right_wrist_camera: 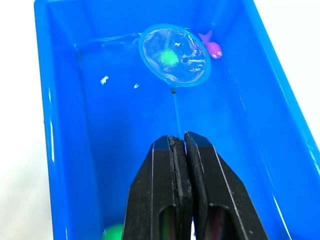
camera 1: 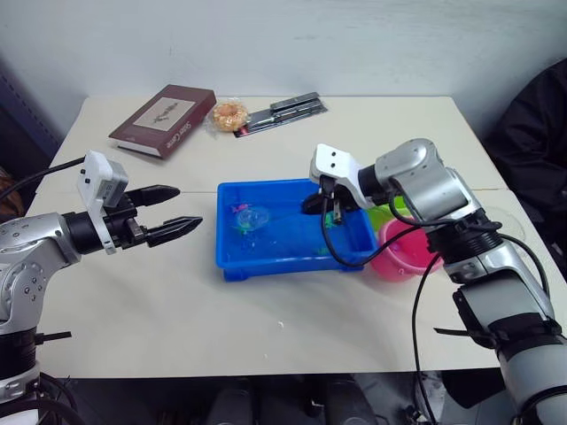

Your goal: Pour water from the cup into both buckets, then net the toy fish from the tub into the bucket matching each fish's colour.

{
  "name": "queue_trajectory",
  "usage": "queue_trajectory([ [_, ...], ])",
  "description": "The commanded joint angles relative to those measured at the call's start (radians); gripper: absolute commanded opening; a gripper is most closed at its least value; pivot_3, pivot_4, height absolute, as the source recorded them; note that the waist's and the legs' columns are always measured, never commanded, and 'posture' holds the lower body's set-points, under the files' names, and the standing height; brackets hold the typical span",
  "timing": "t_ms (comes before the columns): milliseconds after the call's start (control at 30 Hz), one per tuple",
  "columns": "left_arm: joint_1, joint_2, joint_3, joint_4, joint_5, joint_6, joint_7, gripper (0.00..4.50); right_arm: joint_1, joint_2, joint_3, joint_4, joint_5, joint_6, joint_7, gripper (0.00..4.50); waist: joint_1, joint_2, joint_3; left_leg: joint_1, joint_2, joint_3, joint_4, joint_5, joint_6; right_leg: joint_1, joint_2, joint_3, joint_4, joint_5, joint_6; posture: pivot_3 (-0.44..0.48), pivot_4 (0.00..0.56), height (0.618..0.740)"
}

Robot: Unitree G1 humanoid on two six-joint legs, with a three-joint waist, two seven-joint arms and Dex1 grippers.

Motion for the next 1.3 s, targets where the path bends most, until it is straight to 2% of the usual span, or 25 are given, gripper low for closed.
queue_trajectory([
  [33,-0.015,0.023,0.011,-0.001,0.003,-0.019,-0.010,4.45,-0.020,0.024,-0.012,0.058,-0.012,-0.028,-0.013,0.00,0.000,0.000,0.000,0.000,0.000,0.000,0.000,0.000,0.000,0.000,0.000,0.000,0.000,0.000,0.000,0.000,0.150,0.740],
  [767,-0.001,0.012,0.037,0.010,-0.012,-0.022,-0.004,4.45,-0.143,0.199,-0.045,0.487,-0.067,-0.186,-0.061,0.00,-0.009,0.000,0.000,0.000,0.000,0.000,0.000,0.000,0.000,0.000,0.000,0.000,0.000,0.000,0.000,0.000,0.150,0.740],
  [1067,-0.004,-0.001,0.030,0.004,-0.014,-0.026,0.017,4.45,-0.183,0.203,-0.080,0.580,-0.075,-0.224,-0.063,0.00,-0.025,0.001,0.000,0.000,0.000,-0.001,0.000,0.000,0.000,0.000,0.000,0.000,0.000,0.000,0.000,0.000,0.150,0.740],
  [1300,-0.037,-0.011,0.003,0.030,-0.002,-0.042,0.020,4.45,-0.189,0.188,-0.091,0.583,-0.095,-0.371,-0.041,0.00,-0.026,0.001,0.001,0.000,0.000,-0.001,0.000,0.000,-0.001,0.000,0.000,0.000,0.001,0.000,0.000,0.000,0.150,0.740],
])
